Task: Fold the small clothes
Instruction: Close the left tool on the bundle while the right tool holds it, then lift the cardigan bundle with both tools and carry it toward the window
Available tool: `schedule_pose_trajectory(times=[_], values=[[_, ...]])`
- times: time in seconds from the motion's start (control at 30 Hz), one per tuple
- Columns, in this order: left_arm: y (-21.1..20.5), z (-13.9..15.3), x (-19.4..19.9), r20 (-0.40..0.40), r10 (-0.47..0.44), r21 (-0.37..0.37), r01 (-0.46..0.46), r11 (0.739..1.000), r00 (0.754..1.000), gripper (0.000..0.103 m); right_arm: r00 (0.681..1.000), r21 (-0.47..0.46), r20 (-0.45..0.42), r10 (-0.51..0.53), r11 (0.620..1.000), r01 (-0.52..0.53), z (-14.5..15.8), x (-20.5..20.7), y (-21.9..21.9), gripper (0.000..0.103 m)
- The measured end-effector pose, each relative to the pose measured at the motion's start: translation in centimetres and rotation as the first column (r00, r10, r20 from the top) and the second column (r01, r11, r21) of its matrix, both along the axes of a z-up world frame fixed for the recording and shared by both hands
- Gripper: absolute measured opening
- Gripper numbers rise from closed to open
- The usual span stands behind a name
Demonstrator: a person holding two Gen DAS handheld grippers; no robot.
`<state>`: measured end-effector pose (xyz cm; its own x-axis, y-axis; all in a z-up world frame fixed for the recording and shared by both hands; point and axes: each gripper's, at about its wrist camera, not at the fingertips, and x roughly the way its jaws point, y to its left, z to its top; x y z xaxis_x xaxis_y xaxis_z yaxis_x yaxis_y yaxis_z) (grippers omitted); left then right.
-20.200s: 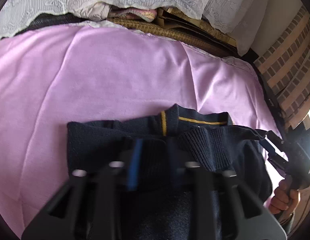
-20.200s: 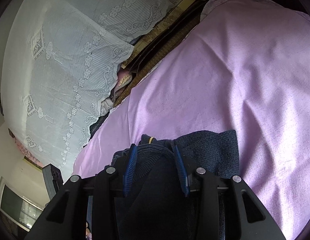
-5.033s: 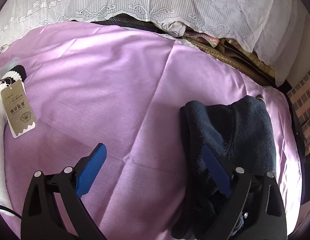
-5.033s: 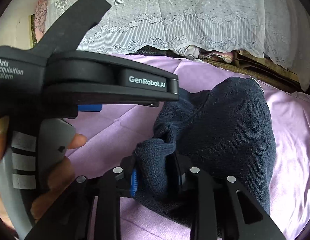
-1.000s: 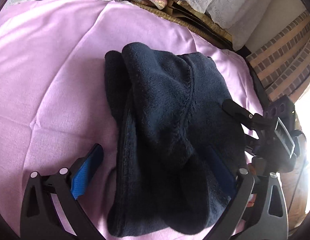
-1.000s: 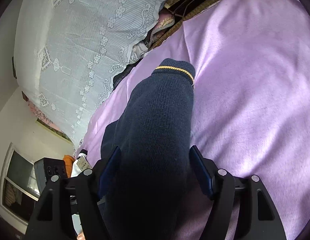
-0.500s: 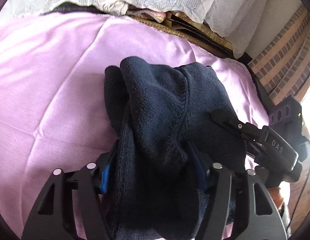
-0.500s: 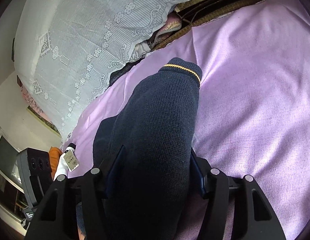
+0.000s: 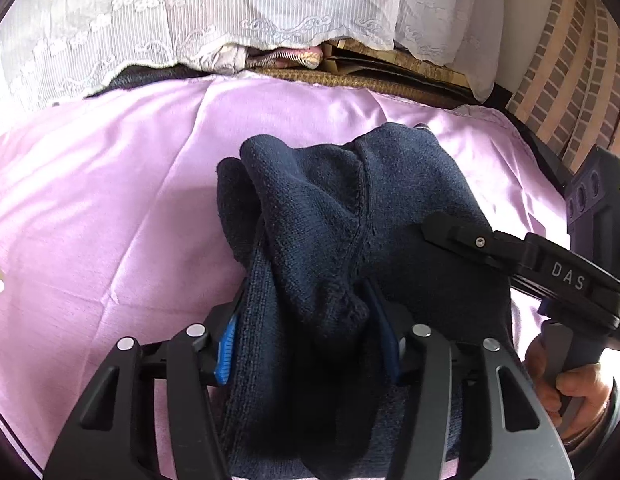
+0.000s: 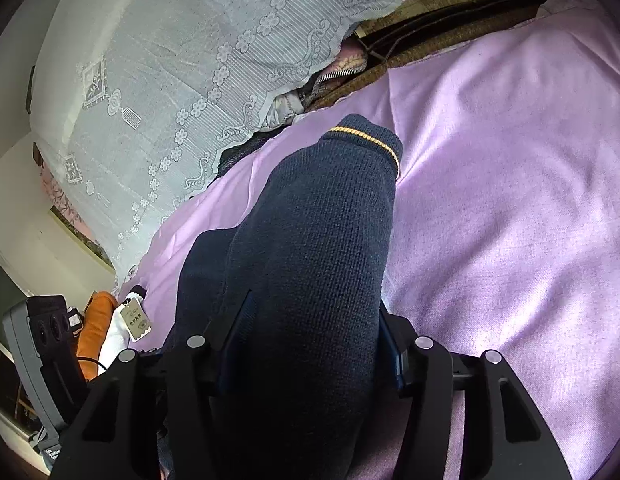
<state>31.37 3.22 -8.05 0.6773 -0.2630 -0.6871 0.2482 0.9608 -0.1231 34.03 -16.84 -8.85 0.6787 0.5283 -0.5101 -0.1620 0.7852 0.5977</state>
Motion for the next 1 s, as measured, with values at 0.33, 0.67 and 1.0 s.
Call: schedule_pose_trajectory(times=[0.33, 0.67, 1.0], values=[[-5.9, 3.2, -4.9, 0.064, -0.151, 0.011, 0.150, 0.989, 0.986, 0.049, 0.982, -0.105, 0.098, -0.159, 0.980, 0.169, 5.0, -9.4, -5.4, 0.054], [-21.7, 6.6, -16.6, 0.110, -0.524, 0.052, 0.522, 0.852, 0.845, 0.049, 0.878, -0.203, 0.141, -0.456, 0.855, 0.477, 10.1, -27.7, -18.7, 0.053], [-35.6, 4.9, -26.1, 0.072, -0.717, 0.183, 0.697, 0.693, 0.694, 0.034, 0.773, -0.191, 0.098, -0.627, 0.750, 0.633, 8.2, -37.7, -28.6, 0.049]])
